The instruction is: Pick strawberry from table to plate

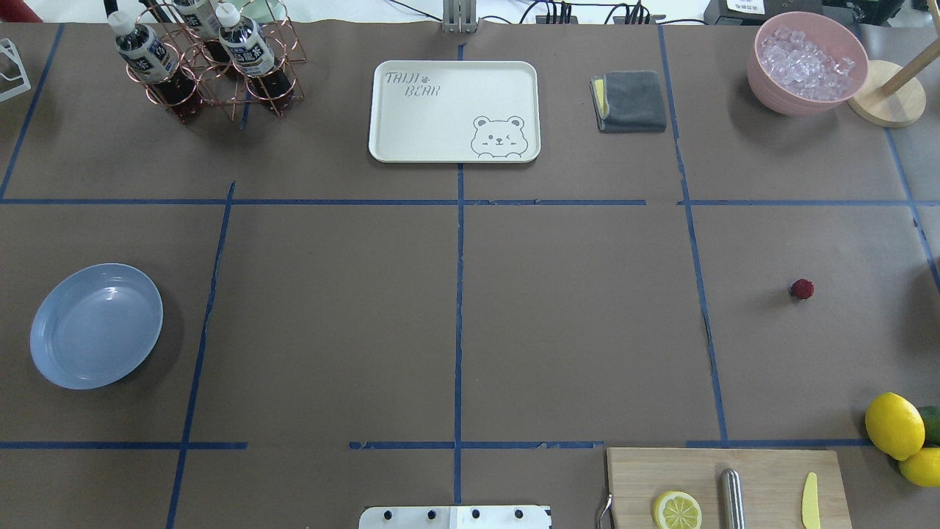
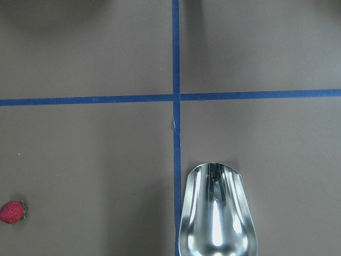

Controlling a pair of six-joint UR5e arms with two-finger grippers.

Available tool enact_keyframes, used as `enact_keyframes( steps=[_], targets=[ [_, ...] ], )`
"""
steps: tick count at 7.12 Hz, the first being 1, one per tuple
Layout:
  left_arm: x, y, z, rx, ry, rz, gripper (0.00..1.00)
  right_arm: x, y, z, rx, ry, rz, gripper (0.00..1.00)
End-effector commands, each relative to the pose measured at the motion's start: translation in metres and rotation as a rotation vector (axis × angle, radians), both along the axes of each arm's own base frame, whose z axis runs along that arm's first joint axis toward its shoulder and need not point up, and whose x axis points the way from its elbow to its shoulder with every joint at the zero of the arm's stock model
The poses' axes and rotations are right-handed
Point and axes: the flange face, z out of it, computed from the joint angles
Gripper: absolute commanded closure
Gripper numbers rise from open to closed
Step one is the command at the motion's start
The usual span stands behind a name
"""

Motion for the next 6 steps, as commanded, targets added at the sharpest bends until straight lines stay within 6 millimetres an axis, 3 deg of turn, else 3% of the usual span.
enact_keyframes(
  steps=[1,3,4,5,6],
  targets=[
    [0.0,-0.004,-0.007,0.017,0.001,-0.001,0.0,0.0,-0.001,-0.001,0.019,0.002,-0.001,0.0],
    [0.0,-0.025,-0.064,0.21,-0.007,-0.008,0.0,-0.001,-0.005,-0.006,0.067,0.006,-0.005,0.0],
    [0.005,-0.029,-0.065,0.265,0.0,-0.001,0.0,-0.007,-0.019,-0.022,0.146,0.013,-0.019,0.0],
    [0.017,-0.031,-0.055,0.203,0.024,-0.053,0.0,-0.017,-0.023,-0.021,0.145,0.007,-0.037,0.0],
    [0.044,-0.016,-0.042,0.166,0.08,-0.09,0.0,-0.027,-0.026,-0.018,0.151,0.001,-0.058,0.0]
  ],
)
